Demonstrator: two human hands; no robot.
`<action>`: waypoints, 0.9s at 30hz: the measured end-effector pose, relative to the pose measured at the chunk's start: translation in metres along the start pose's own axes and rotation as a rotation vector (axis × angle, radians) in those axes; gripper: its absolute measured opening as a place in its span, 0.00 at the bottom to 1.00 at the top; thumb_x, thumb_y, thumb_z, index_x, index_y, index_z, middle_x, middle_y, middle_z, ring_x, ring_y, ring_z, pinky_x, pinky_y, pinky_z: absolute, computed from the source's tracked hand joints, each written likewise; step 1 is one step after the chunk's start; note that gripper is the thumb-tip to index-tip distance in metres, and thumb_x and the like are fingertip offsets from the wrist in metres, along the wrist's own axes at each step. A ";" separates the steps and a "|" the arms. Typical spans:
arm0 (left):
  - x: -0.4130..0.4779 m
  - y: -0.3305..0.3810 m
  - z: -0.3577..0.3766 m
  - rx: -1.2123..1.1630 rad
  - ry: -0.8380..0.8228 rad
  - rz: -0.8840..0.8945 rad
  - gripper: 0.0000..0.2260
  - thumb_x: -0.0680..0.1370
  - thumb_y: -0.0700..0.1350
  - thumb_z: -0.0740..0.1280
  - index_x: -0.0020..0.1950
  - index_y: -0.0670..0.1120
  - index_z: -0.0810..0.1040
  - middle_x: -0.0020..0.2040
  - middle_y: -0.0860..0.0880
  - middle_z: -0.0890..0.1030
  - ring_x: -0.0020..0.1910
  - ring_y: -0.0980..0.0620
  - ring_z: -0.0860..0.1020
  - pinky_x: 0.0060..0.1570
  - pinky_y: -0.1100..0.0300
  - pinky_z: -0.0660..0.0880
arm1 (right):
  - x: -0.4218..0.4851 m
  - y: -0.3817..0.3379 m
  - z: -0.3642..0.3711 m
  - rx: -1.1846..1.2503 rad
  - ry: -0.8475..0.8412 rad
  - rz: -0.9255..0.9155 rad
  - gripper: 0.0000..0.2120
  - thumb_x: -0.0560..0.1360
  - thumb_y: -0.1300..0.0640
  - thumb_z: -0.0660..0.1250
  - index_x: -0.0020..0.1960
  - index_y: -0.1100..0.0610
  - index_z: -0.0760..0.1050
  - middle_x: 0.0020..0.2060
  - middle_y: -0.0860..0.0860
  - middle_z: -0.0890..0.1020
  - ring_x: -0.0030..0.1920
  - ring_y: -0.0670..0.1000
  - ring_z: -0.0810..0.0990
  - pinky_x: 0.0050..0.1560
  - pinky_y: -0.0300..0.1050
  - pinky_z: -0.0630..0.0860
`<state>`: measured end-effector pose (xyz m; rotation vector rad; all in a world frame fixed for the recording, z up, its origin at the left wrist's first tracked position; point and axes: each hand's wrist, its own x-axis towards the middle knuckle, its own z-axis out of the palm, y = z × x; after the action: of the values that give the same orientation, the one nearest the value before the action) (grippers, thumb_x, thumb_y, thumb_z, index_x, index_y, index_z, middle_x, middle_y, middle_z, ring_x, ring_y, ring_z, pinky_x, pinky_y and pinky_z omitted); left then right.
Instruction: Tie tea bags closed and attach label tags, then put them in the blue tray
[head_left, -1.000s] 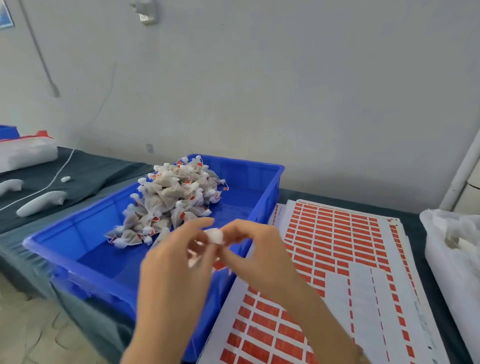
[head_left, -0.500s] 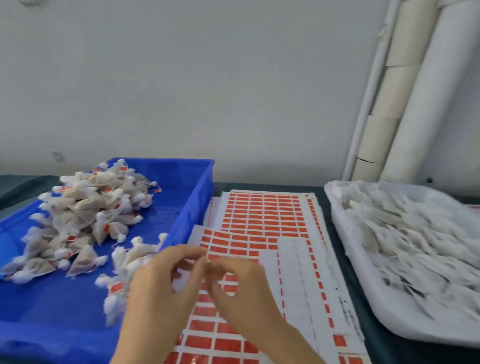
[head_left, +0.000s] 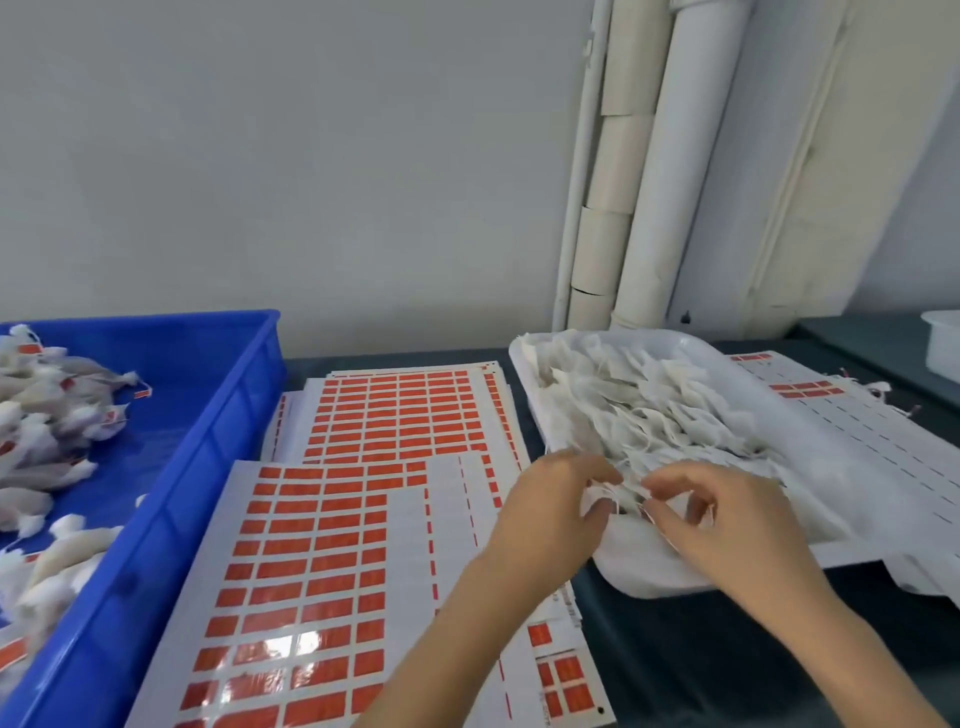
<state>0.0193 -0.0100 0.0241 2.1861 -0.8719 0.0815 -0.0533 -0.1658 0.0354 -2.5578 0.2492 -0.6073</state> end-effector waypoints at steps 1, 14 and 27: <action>0.008 0.001 0.002 0.063 -0.043 0.020 0.13 0.78 0.41 0.65 0.61 0.52 0.79 0.60 0.53 0.79 0.59 0.55 0.74 0.61 0.58 0.73 | 0.004 0.004 -0.001 -0.053 -0.069 0.043 0.06 0.69 0.51 0.74 0.45 0.42 0.81 0.34 0.33 0.80 0.33 0.39 0.77 0.35 0.34 0.71; 0.075 0.009 0.006 0.689 -0.335 0.017 0.17 0.76 0.39 0.66 0.31 0.46 0.61 0.32 0.49 0.66 0.39 0.48 0.70 0.44 0.57 0.64 | 0.049 0.002 0.050 -0.235 -0.336 0.211 0.12 0.71 0.43 0.65 0.34 0.49 0.80 0.31 0.45 0.82 0.37 0.48 0.80 0.39 0.41 0.75; 0.069 -0.002 -0.034 0.075 -0.054 0.081 0.09 0.77 0.46 0.68 0.56 0.47 0.81 0.52 0.51 0.83 0.51 0.54 0.78 0.58 0.54 0.76 | 0.057 -0.006 0.022 0.209 0.053 0.016 0.06 0.75 0.56 0.69 0.39 0.50 0.78 0.33 0.41 0.80 0.35 0.40 0.78 0.36 0.32 0.69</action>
<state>0.0799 -0.0250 0.0684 2.2312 -1.0025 0.0970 0.0075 -0.1676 0.0429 -2.3399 0.2122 -0.6594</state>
